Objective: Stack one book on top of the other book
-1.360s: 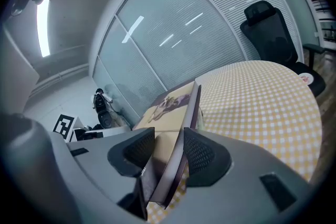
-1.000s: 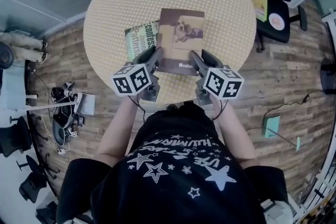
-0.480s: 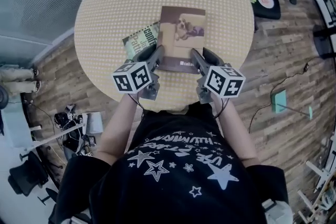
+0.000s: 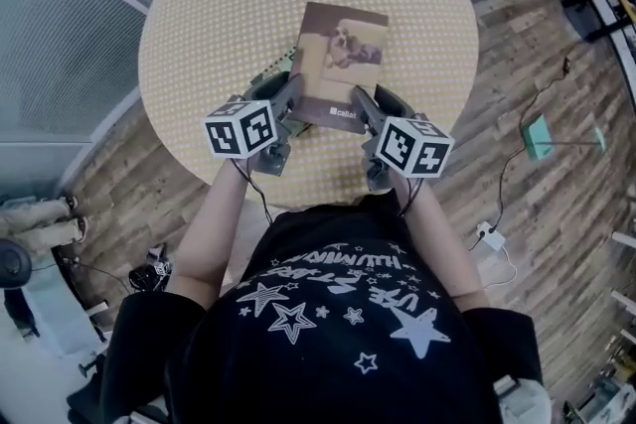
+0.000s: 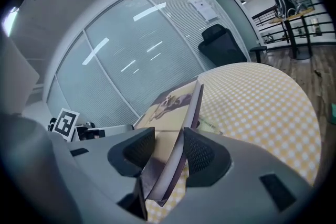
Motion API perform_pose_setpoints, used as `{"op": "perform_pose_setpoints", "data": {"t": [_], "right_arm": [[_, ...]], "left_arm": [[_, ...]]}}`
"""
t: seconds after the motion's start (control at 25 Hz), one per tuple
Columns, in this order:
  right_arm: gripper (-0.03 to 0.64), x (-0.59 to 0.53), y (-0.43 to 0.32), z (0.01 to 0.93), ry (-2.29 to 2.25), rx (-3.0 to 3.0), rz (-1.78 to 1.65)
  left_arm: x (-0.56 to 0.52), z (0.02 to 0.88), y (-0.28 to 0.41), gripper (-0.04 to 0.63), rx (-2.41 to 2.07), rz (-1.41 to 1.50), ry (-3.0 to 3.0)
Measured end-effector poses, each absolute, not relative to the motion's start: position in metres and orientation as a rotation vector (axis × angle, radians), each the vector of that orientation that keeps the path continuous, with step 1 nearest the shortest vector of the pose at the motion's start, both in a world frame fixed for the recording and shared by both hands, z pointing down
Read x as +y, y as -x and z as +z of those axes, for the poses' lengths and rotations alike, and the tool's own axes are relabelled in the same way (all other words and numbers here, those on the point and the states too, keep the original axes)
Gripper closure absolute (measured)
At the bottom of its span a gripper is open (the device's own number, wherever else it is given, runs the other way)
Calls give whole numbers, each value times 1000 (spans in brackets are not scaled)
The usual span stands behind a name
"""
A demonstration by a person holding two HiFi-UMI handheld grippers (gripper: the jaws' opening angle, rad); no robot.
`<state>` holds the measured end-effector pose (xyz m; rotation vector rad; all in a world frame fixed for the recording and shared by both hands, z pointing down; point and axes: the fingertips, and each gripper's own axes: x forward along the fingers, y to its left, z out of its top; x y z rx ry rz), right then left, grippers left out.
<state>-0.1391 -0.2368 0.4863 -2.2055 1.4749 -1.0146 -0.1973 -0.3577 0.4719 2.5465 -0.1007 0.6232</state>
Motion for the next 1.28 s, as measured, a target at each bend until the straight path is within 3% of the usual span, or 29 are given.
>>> {"op": "perform_pose_setpoints", "data": {"t": [0.48,1.28], "right_arm": [[433,-260,196,506,2157,1249,-1049],[437,-283,217,539,2111,1271,-1132]], "left_arm": [[-397,490,202,482,122,764,-2609],[-414,520,173,482,476,848,-2740]]}}
